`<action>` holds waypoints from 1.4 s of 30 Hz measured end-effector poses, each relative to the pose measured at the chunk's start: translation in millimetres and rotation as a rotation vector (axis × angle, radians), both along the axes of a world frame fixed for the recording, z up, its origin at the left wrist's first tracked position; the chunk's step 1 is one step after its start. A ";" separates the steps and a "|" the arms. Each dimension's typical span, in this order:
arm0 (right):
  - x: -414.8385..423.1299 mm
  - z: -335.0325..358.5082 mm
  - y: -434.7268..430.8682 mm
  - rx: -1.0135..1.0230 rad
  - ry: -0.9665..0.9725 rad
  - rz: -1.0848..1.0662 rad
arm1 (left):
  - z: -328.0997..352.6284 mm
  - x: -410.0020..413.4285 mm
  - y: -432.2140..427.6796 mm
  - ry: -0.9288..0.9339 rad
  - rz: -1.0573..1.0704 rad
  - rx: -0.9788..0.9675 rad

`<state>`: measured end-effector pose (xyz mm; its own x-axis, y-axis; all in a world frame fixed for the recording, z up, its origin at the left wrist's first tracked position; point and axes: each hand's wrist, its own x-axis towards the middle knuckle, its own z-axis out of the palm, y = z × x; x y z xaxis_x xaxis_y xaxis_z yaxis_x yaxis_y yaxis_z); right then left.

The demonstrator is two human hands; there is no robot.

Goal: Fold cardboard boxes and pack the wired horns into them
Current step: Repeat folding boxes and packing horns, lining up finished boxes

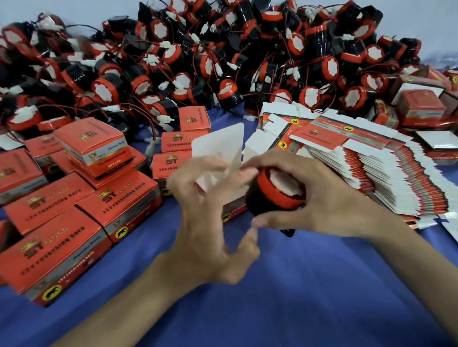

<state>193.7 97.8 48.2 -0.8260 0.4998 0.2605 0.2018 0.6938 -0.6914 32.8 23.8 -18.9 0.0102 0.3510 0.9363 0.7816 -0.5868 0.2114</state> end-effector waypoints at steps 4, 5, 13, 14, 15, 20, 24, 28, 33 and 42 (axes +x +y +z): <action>-5.2 26.7 12.0 0.099 0.050 0.033 | 3.8 -17.3 7.0 -0.227 0.103 -0.218; -10.0 33.9 15.4 0.113 0.051 0.066 | 3.0 -20.4 9.6 -0.271 0.099 -0.288; -59.0 23.5 24.1 0.349 -0.109 0.220 | -3.7 -26.6 16.3 -0.380 -0.019 -0.528; -60.6 17.4 24.8 0.406 -0.125 0.198 | -2.9 -26.8 16.0 -0.415 -0.043 -0.548; -60.4 11.7 25.2 0.472 -0.138 0.175 | -2.1 -26.2 16.3 -0.452 -0.041 -0.570; -55.6 -5.7 21.1 0.729 -0.128 0.084 | -2.0 -28.6 19.0 -0.528 -0.097 -0.562; -43.3 -1.2 22.7 0.745 -0.169 0.122 | 2.0 -25.8 14.6 -0.569 -0.143 -0.566; -38.7 11.9 25.6 0.620 -0.246 0.162 | 1.8 -26.7 14.3 -0.565 -0.123 -0.583; -37.5 19.5 24.2 0.533 -0.344 0.159 | 2.2 -25.6 13.3 -0.508 -0.158 -0.570; -43.4 12.0 13.5 0.790 -0.496 0.060 | -2.0 -26.8 14.0 -0.506 -0.237 -0.617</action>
<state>150.3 111.3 60.3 -0.9525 0.2811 0.1172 0.2962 0.9447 0.1407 6.0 37.8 -20.9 -0.2217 0.8443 0.4879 0.3764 -0.3875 0.8415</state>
